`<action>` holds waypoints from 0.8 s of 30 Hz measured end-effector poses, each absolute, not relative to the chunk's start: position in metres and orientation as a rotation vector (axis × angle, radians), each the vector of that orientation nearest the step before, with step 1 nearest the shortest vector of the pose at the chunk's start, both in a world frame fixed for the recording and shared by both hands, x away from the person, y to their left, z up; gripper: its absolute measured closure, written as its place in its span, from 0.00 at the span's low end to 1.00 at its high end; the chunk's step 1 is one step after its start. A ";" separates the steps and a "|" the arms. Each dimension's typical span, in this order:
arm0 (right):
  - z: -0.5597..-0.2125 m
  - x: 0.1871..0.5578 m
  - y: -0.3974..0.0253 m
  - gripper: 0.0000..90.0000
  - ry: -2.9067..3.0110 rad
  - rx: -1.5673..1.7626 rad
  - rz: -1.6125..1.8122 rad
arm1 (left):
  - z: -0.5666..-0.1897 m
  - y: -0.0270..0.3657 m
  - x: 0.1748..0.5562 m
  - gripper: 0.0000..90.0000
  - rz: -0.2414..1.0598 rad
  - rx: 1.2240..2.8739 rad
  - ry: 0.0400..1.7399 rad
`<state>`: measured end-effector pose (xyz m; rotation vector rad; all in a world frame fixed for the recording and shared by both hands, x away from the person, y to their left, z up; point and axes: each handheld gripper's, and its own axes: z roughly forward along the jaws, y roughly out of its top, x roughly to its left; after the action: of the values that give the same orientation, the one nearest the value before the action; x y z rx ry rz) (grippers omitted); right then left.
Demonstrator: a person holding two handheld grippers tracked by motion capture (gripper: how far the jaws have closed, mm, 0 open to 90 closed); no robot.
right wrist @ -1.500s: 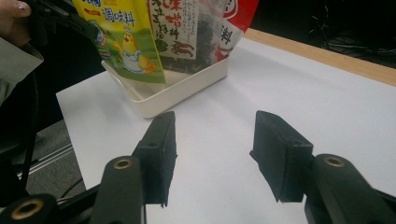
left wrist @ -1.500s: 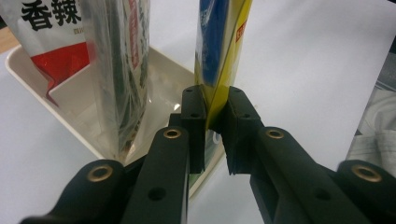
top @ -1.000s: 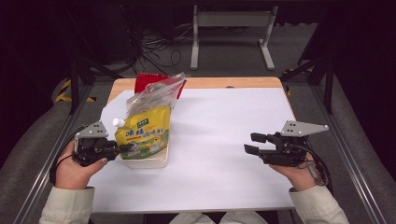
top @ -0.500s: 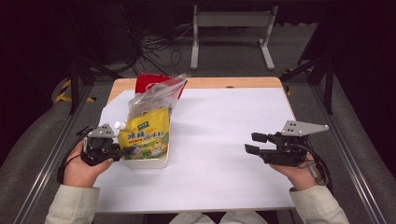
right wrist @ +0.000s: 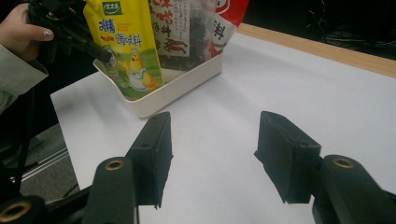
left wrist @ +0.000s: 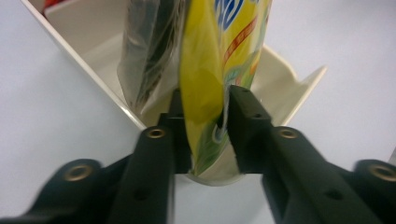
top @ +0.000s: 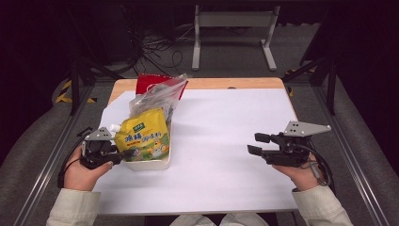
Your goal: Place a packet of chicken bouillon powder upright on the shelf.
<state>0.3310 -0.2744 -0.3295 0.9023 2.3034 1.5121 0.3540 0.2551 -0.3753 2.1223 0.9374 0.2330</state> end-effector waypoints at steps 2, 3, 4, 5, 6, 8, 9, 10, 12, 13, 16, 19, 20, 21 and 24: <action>-0.330 0.331 -0.275 0.47 2.301 0.901 1.513 | -0.371 0.259 0.349 0.65 0.275 2.069 0.925; -0.330 0.332 -0.277 0.47 2.294 0.901 1.512 | -0.369 0.260 0.346 0.61 0.278 2.058 0.920; -0.330 0.332 -0.278 0.46 2.291 0.900 1.507 | -0.367 0.262 0.342 0.59 0.295 2.048 0.918; -0.330 0.332 -0.279 0.45 2.286 0.898 1.502 | -0.365 0.264 0.339 0.55 0.309 2.039 0.917; -0.330 0.332 -0.280 0.45 2.283 0.898 1.496 | -0.364 0.266 0.336 0.53 0.312 2.029 0.921; -0.331 0.331 -0.282 0.44 2.276 0.901 1.488 | -0.364 0.270 0.330 0.48 0.338 2.009 0.922; -0.332 0.331 -0.284 0.43 2.271 0.901 1.483 | -0.364 0.271 0.328 0.45 0.346 1.997 0.927; -0.332 0.330 -0.285 0.42 2.269 0.901 1.479 | -0.365 0.274 0.325 0.43 0.356 1.986 0.927; -0.333 0.329 -0.289 0.41 2.258 0.907 1.469 | -0.368 0.277 0.320 0.40 0.351 1.962 0.928; -0.334 0.329 -0.291 0.40 2.254 0.910 1.462 | -0.370 0.278 0.318 0.39 0.352 1.956 0.927; -0.337 0.328 -0.298 0.38 2.237 0.919 1.453 | -0.374 0.280 0.313 0.38 0.351 1.948 0.932; -0.339 0.327 -0.303 0.35 2.224 0.928 1.449 | -0.378 0.281 0.308 0.36 0.366 1.933 0.921; -0.340 0.326 -0.306 0.35 2.218 0.934 1.445 | -0.380 0.280 0.307 0.34 0.371 1.930 0.918; -0.340 0.326 -0.308 0.34 2.214 0.937 1.444 | -0.381 0.280 0.305 0.33 0.374 1.933 0.917; -0.344 0.324 -0.314 0.33 2.210 0.951 1.438 | -0.386 0.280 0.302 0.33 0.367 1.933 0.910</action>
<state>0.3244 -0.3143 -0.3436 0.9507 2.2098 1.4383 0.3018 0.2802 -0.3863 1.9325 0.9104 0.3674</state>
